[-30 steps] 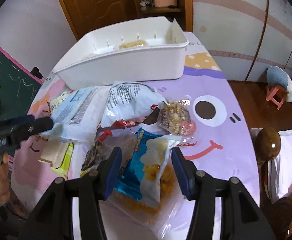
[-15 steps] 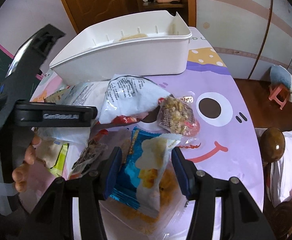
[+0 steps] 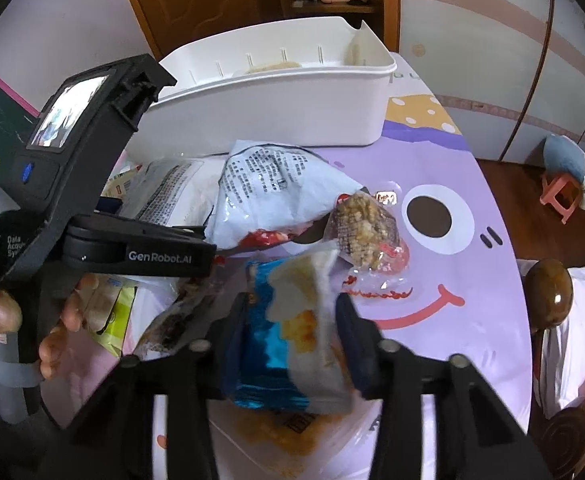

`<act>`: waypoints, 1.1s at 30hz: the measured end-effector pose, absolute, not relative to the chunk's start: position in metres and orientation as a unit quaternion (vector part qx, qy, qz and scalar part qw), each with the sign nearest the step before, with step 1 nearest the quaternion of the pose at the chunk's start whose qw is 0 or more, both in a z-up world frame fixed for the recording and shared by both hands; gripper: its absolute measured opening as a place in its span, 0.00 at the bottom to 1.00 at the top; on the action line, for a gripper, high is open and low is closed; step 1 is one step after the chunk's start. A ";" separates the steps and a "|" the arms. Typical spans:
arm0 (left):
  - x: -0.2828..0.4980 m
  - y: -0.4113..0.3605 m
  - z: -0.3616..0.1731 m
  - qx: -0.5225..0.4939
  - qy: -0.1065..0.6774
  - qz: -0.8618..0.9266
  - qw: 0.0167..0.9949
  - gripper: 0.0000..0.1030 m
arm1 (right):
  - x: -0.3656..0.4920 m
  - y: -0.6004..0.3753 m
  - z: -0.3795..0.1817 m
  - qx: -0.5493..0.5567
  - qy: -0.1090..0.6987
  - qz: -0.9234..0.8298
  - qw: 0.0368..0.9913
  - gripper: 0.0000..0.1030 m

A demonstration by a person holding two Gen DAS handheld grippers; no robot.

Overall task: Organize snacks
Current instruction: 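Grasp the blue-white biscuit pack with left tool while right tool grasps the blue snack bag, then lift both packs and carry them toward the white basket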

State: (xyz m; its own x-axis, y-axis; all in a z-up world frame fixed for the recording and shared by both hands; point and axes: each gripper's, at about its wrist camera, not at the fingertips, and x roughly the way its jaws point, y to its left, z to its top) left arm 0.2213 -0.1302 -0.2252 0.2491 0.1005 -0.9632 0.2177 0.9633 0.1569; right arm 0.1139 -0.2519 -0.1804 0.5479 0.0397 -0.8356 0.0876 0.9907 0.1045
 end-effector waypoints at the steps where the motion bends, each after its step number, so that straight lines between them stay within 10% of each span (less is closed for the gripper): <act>1: 0.222 -0.127 -0.225 0.115 0.613 -0.038 0.781 1.00 | 0.114 -0.252 -0.180 0.068 0.474 -0.013 0.878 0.35; 8: 0.211 -0.107 -0.210 0.060 0.601 -0.072 0.794 0.86 | 0.108 -0.257 -0.176 0.075 0.460 -0.020 0.884 0.30; 33: 0.159 -0.043 -0.027 -0.021 0.438 -0.147 0.886 0.86 | 0.116 -0.244 -0.067 0.062 0.352 0.010 0.934 0.30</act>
State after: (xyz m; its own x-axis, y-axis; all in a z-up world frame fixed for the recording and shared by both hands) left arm 0.1590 -0.0428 -0.0265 0.5724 -0.2789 -0.7711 0.2422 0.9559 -0.1660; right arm 0.1155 -0.2443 -0.0674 0.7518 0.0619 -0.6565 0.0248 0.9922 0.1220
